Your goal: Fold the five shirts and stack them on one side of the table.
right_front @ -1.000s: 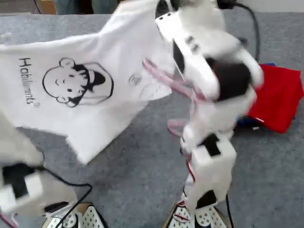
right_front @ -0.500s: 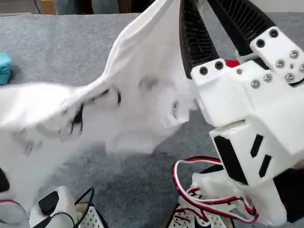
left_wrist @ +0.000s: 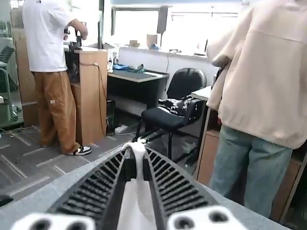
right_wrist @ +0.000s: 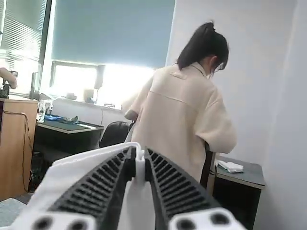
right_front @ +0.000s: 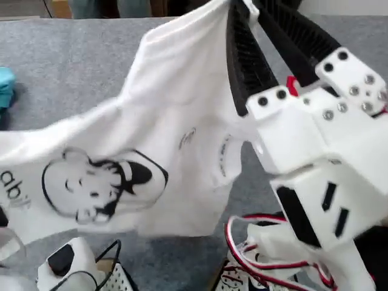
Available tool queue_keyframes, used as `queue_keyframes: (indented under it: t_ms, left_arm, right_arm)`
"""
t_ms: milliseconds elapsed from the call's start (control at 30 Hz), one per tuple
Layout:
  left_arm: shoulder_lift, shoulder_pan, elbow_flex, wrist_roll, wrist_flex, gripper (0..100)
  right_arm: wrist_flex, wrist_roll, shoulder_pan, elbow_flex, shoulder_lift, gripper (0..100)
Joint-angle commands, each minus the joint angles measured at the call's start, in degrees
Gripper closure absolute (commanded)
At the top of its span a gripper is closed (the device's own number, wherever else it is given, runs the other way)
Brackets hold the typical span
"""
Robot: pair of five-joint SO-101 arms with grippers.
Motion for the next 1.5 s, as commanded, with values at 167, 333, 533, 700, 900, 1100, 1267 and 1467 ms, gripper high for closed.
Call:
queue_keyframes:
  t_ms: [167,333,533,700,900,1100,1267,1467]
  left_arm:
    - [-10.20,-0.92,9.89,-0.62,0.09,97]
    - [-14.77,-10.86,15.78,-0.35,0.00,97]
    - [-17.85,-11.12,25.80,-0.53,0.00,97]
    - [-18.99,-11.12,35.47,-0.18,-1.32,97]
    - [-19.08,-11.38,44.26,-0.18,-11.25,97]
    - [-19.08,-11.21,44.62,-0.44,-16.62,97]
    - [-19.08,-11.47,45.14,-0.53,-13.98,97]
    - [-19.16,-11.74,44.26,-0.62,-12.22,97]
  right_arm:
    - [3.78,3.25,-0.62,0.04,-4.62,98.5]
    - [7.03,7.82,-0.62,3.03,-9.01,98.5]
    - [-2.02,7.91,-0.62,11.21,-12.70,98.5]
    - [-15.30,7.91,-4.40,20.79,-12.97,98.5]
    - [-18.90,15.38,-14.68,28.44,-13.05,98.5]
    - [-18.46,16.62,-15.12,28.62,-13.23,98.5]
    - [-18.46,16.70,-15.03,28.62,-13.23,98.5]
    - [-18.37,16.70,-15.03,28.97,-16.22,98.5]
